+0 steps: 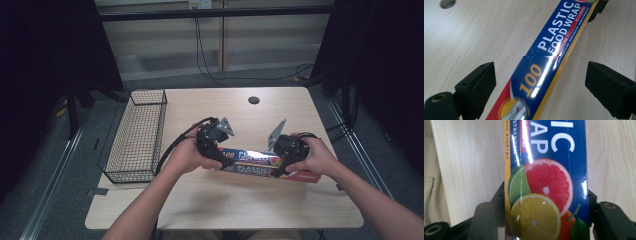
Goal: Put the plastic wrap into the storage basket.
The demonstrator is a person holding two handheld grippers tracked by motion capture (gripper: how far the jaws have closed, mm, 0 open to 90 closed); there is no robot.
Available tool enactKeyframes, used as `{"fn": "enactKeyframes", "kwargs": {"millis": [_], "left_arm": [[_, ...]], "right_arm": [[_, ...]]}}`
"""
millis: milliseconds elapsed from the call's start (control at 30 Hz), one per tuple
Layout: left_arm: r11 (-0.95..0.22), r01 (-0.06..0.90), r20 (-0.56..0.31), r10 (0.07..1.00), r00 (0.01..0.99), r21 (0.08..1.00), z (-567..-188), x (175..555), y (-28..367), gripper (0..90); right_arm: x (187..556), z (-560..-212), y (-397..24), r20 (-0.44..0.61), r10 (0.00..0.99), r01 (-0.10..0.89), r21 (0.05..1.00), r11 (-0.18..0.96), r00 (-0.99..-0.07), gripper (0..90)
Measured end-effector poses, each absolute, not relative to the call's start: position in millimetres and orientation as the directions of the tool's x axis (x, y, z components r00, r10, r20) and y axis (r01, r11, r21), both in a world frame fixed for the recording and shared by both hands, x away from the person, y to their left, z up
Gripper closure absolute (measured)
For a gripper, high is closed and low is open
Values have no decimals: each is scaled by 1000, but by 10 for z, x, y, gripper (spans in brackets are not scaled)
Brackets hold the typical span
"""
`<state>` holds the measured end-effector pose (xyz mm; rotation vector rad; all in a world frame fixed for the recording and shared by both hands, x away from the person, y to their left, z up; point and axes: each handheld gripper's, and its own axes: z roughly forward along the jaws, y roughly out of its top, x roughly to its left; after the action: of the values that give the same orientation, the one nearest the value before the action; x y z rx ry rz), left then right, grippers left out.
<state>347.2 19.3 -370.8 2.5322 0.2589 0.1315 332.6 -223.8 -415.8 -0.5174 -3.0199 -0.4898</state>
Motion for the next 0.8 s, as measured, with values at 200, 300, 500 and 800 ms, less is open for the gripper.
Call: {"fn": "enactKeyframes", "kwargs": {"millis": [200,300,500,800], "left_arm": [[-862,113,41,152,987,494,-3767,3494,-33,80],[-869,99,24,126,992,484,-3774,3494,-136,72],[-884,63,24,83,996,463,-3815,3470,-211,65],[-918,14,25,26,999,397,-3902,3471,-281,116]], "right_arm": [[3300,-4093,-2161,83,297,308,320,896,-951,436],[3292,-4053,-2121,78,282,292,328,899,-956,436],[3285,-4004,-2106,71,262,270,335,903,-962,436],[3276,-3927,-2084,59,244,249,353,902,-968,435]]}}
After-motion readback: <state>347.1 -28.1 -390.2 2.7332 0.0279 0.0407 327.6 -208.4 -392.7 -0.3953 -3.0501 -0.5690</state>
